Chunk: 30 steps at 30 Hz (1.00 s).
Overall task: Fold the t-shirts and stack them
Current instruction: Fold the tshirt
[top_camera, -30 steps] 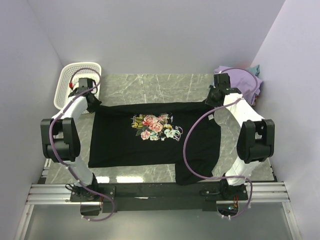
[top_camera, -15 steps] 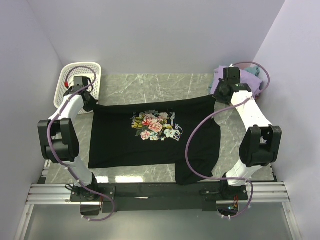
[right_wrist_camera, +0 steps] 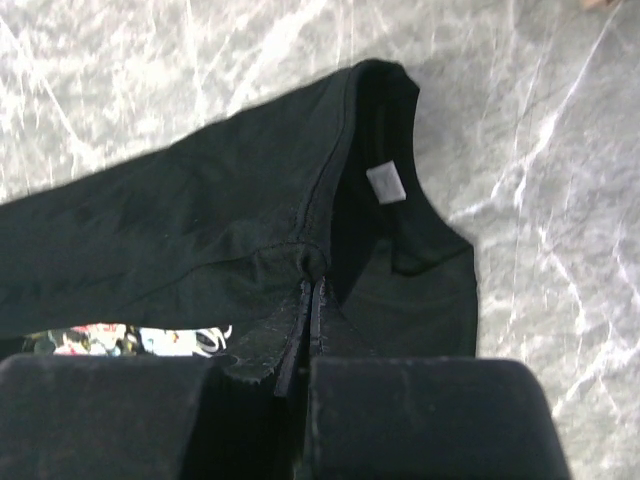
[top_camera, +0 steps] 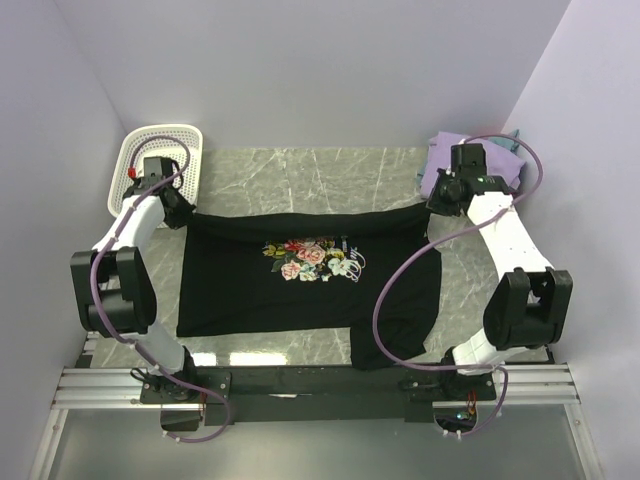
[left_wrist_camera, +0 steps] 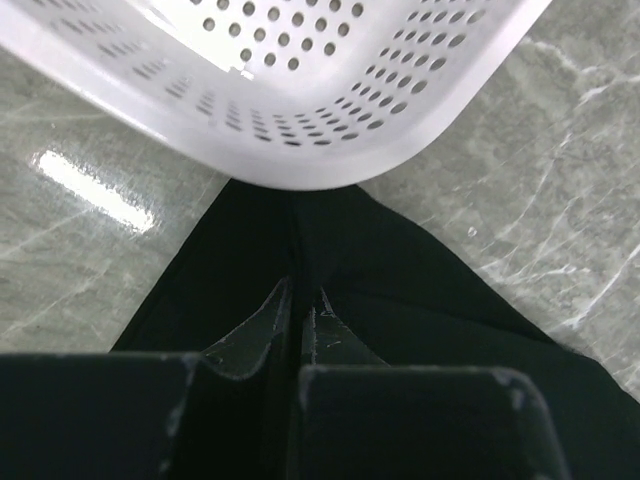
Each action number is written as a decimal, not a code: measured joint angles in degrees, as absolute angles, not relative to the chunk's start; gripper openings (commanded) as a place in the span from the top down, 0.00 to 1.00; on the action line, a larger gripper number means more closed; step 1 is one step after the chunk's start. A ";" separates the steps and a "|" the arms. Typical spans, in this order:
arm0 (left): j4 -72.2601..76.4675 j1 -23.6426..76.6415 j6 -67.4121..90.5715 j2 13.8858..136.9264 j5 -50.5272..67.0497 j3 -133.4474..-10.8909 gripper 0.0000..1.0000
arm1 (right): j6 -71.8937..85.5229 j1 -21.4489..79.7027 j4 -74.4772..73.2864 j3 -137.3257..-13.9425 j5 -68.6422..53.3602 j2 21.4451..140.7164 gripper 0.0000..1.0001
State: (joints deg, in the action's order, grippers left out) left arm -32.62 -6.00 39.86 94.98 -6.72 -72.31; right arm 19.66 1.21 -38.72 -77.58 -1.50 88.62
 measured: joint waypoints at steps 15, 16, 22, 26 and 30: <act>-33.80 -6.20 39.31 94.04 -6.28 -70.78 0.89 | 19.22 1.10 -41.01 -74.78 -6.39 82.56 1.00; -33.69 -6.20 39.35 93.78 -6.28 -70.17 0.88 | 19.27 1.10 -40.95 -73.47 -6.24 82.43 1.00; -33.21 -6.20 39.66 93.49 -5.93 -65.80 0.87 | 19.97 1.08 -40.42 -68.47 -4.78 85.60 1.00; -32.71 -6.20 39.86 94.43 -5.72 -64.90 0.86 | 20.60 1.06 -38.94 -67.90 -3.88 89.01 1.00; -31.05 -6.20 39.92 96.53 -5.32 -64.95 0.85 | 21.28 1.06 -36.91 -67.90 -2.83 91.13 1.00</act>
State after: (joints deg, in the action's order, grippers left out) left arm -31.05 -6.20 39.92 96.53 -5.32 -64.95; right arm 21.28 1.06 -36.91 -67.90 -2.83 91.13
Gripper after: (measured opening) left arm 0.145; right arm 0.008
